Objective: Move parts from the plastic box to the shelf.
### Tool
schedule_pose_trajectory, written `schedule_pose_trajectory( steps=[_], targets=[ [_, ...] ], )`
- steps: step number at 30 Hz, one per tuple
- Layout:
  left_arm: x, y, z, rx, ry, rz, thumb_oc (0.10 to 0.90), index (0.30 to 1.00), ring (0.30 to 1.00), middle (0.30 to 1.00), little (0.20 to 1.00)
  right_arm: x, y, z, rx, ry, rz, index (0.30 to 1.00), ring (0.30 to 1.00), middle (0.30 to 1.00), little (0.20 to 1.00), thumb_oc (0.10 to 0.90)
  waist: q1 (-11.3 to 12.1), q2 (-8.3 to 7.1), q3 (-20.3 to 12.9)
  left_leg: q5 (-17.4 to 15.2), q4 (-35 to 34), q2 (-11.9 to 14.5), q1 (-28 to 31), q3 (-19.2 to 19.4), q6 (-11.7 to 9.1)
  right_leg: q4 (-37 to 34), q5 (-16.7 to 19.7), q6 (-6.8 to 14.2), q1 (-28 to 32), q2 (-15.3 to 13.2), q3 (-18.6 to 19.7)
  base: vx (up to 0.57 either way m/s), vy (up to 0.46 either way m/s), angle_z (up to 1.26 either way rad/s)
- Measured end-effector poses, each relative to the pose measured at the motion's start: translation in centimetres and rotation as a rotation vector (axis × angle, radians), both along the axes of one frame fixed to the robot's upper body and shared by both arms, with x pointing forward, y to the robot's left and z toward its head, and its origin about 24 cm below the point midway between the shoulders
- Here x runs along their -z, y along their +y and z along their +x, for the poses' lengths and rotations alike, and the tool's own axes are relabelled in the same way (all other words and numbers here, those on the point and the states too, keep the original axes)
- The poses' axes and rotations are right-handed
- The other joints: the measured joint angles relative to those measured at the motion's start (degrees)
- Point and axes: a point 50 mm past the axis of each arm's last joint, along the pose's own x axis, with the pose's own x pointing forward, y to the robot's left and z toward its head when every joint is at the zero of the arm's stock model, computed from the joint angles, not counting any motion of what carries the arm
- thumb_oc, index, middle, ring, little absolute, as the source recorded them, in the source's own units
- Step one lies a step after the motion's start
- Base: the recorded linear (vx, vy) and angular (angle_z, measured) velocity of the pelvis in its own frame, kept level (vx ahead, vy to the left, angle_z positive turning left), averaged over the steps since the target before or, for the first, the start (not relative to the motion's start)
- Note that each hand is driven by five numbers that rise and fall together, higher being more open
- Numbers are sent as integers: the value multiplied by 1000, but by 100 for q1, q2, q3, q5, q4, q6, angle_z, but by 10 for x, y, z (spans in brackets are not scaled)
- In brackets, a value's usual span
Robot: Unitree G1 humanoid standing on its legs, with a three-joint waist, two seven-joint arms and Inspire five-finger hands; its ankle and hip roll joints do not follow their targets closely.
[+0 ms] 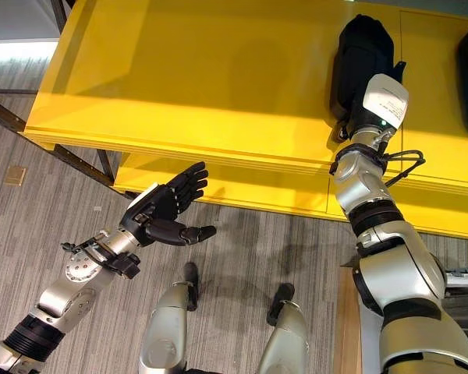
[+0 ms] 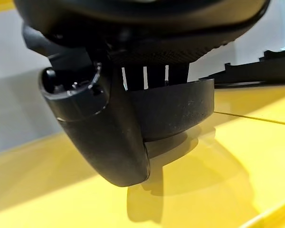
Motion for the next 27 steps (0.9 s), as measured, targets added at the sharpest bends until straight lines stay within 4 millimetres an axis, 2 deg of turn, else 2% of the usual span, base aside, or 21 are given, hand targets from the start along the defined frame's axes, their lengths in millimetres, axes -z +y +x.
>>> schedule_pose_trajectory(
  steps=[5, 9, 12, 16, 21, 27],
  targets=[
    [1, 1, -1, 0, 20, -35, 900, 1000, 1000, 1000, 1000, 1, -3, -1, 26, 47, -72, 1000, 1000, 1000, 1000, 900, 2, 0, 0, 7, 4, 0, 6, -47, -4, -6, -2, -1, 47, 0, -49, 9, -9, 3],
    [2, 1, -1, 1, 19, -34, 900, 1000, 1000, 1000, 1000, -3, -5, 1, 54, 116, -205, 1000, 1000, 1000, 1000, 900, 46, 0, 0, 28, -12, 1, 6, -77, -8, -13, -4, -1, 68, 0, -84, 7, -5, 3],
    [1, 2, -1, -2, 14, -31, 900, 1000, 1000, 1000, 1000, -3, -12, -1, 81, 136, -217, 1000, 1000, 1000, 1000, 900, 142, -2, 1, 31, -18, 1, 6, -88, -5, -24, -7, -3, 74, 0, -94, 6, -11, 1],
    [3, 7, -2, -5, 21, -9, 900, 1000, 1000, 1000, 1000, -9, -16, -2, 97, 136, -241, 1000, 1000, 1000, 1000, 900, 150, -8, 3, 33, -23, 1, 6, -121, -1, -59, -6, -1, 125, 5, -133, 19, -17, 3],
    [8, 11, -6, -10, 41, 5, 900, 1000, 1000, 1000, 1000, -18, -34, -7, 167, 178, -340, 1000, 1000, 1000, 1000, 900, 165, -40, 7, 32, -50, 0, 25, -119, 0, -112, 3, 8, 171, 19, -145, 0, 0, 0],
    [10, 12, -7, -9, 48, 7, 900, 1000, 1000, 1000, 1000, -19, -49, -12, 214, 203, -343, 1000, 1000, 1000, 1000, 900, 151, -49, 7, 37, -130, 3, 152, -103, -7, -165, 5, 9, 282, 36, -158, 0, 0, 0]
  ],
)
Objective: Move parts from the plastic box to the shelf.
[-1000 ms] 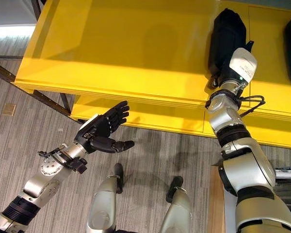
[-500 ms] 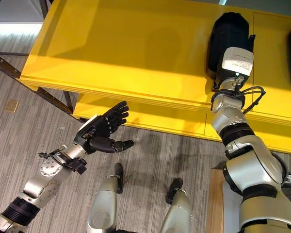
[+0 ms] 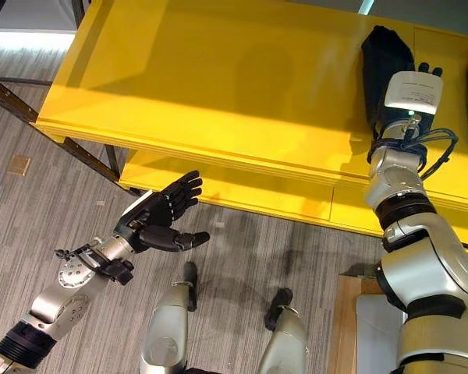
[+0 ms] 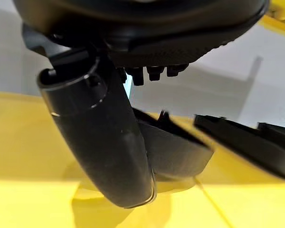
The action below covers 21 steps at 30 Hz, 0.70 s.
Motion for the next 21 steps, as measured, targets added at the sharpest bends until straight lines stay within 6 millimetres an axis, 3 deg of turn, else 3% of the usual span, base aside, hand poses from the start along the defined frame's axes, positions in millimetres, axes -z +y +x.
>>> schedule_pose_trajectory(
  steps=[6, 21],
  targets=[
    [1, 0, -1, 11, 4, 1, 900, 1000, 1000, 1000, 1000, -6, -8, -4, 13, 4, -59, 1000, 1000, 1000, 1000, 900, -2, -4, -1, -2, 3, 1, 29, 1, -1, 3, 0, 0, 29, 1, 3, 0, 0, 0],
    [5, 1, -4, 9, 9, -3, 900, 1000, 1000, 1000, 1000, -8, 13, 3, -134, 23, -133, 1000, 1000, 1000, 1000, 900, 7, -8, 1, -9, -34, -2, 42, 29, -1, -94, 24, 21, 52, 10, 3, 0, 0, 0]
  ],
)
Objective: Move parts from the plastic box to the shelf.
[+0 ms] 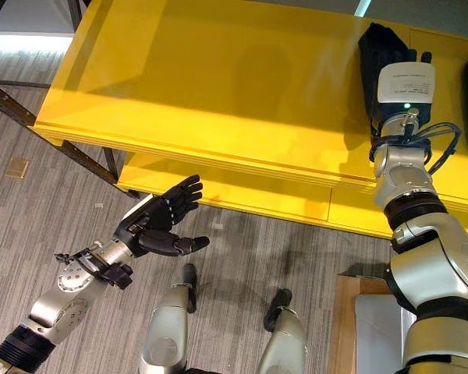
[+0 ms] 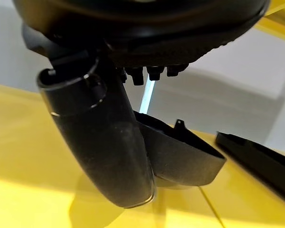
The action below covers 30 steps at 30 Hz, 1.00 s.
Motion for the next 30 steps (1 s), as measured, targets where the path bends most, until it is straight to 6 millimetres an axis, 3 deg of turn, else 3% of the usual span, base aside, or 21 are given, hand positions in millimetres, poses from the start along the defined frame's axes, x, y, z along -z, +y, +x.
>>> schedule_pose_trajectory(
  steps=[4, 9, 10, 13, 23, 30],
  targets=[
    [0, 0, 0, 0, 0, 0, 900, 1000, 1000, 1000, 1000, 2, 1, 1, -13, 14, 44, 1000, 1000, 1000, 1000, 900, 7, 0, 0, -1, 0, -2, 9, 4, 1, 1, 0, 0, 7, -2, 0, 0, 0, 0],
    [-1, 0, 0, 0, -3, -1, 900, 1000, 1000, 1000, 1000, 8, 8, 4, -33, -40, 333, 1000, 1000, 1000, 1000, 900, -29, 1, -1, -2, 7, -2, 51, 21, 0, 7, -1, -2, 22, -2, 29, -10, 8, -1],
    [-2, -1, 1, 2, -7, -1, 900, 1000, 1000, 1000, 1000, 11, 13, 6, -34, -92, 450, 1000, 1000, 1000, 1000, 900, -44, 1, -1, -1, 3, -1, 54, 26, 0, 8, 0, -2, 20, -2, 34, 0, 0, 0],
    [-5, -2, 3, 3, -19, -1, 900, 1000, 1000, 1000, 1000, 15, 19, 7, -13, -181, 578, 1000, 1000, 1000, 1000, 900, -62, 4, -2, -3, 4, -1, 52, 31, -1, 1, 1, -4, 14, -2, 40, 0, 0, 0],
    [-9, -4, 6, -10, -32, -5, 900, 1000, 1000, 1000, 1000, 20, 26, 10, -21, -202, 631, 1000, 1000, 1000, 1000, 900, -164, 11, -5, -34, 13, -6, 49, 77, 9, -44, 21, 20, 8, -7, 60, 0, 0, 0],
    [-11, -6, 7, -4, -38, -4, 900, 1000, 1000, 1000, 1000, 17, 33, 12, -66, -146, 508, 1000, 1000, 1000, 1000, 900, -191, 28, -6, -35, 14, -6, 79, 92, 7, -14, 18, 18, 6, -14, 75, 0, 0, 0]
  ],
)
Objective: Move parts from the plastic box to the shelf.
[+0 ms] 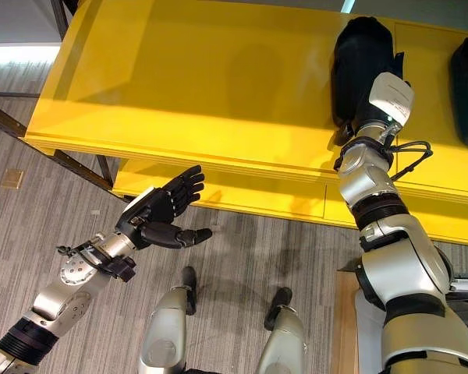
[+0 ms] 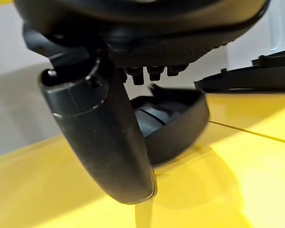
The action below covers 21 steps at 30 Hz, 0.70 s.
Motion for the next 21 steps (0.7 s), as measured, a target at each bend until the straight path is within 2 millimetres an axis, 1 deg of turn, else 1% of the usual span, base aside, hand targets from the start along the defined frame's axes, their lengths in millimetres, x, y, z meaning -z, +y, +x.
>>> schedule_pose_trajectory(
  steps=[1, 4, 6, 10, 15, 21],
  targets=[
    [0, 0, 0, 0, 1, 0, 900, 1000, 1000, 1000, 1000, 1, 2, 0, -5, 13, -51, 1000, 1000, 1000, 1000, 900, 1, 1, 0, 0, 3, -1, 0, 1, -1, 3, 0, 0, -1, -3, 2, 0, 0, 0],
    [0, 0, 0, 0, 2, 0, 900, 1000, 1000, 1000, 1000, 0, 5, 1, -27, 29, -126, 1000, 1000, 1000, 1000, 900, 2, 3, 0, 0, 0, -1, 0, 1, -1, 3, -1, -1, -5, -5, 2, 0, 0, 0],
    [1, 0, 0, 2, 3, 0, 900, 1000, 1000, 1000, 1000, 0, 10, 2, -54, 44, -209, 1000, 1000, 1000, 1000, 900, 5, 6, 0, -1, -6, -1, -1, 3, -2, 7, -2, -2, -14, -7, 2, 0, 0, 0],
    [1, 0, -1, 5, 4, 0, 900, 1000, 1000, 1000, 1000, 0, 12, 2, -78, 57, -316, 1000, 1000, 1000, 1000, 900, 9, 7, -1, 1, -23, -1, -1, 10, -4, 8, -5, -3, -26, -7, 3, 0, 0, 0],
    [1, 0, -1, 7, 2, -1, 900, 1000, 1000, 1000, 1000, -7, 12, -1, -44, -18, -439, 1000, 1000, 1000, 1000, 900, 9, 22, -1, 4, -45, -2, -51, 20, -7, 14, -9, -3, -91, -7, 5, 0, 0, 0],
    [1, 0, -1, 10, 4, 0, 900, 1000, 1000, 1000, 1000, -13, 10, -5, -19, -101, -503, 1000, 1000, 1000, 1000, 900, 4, 32, 0, 5, -47, -4, -75, 27, -8, 21, -14, -8, -124, -7, 7, 0, 0, 0]
  ],
)
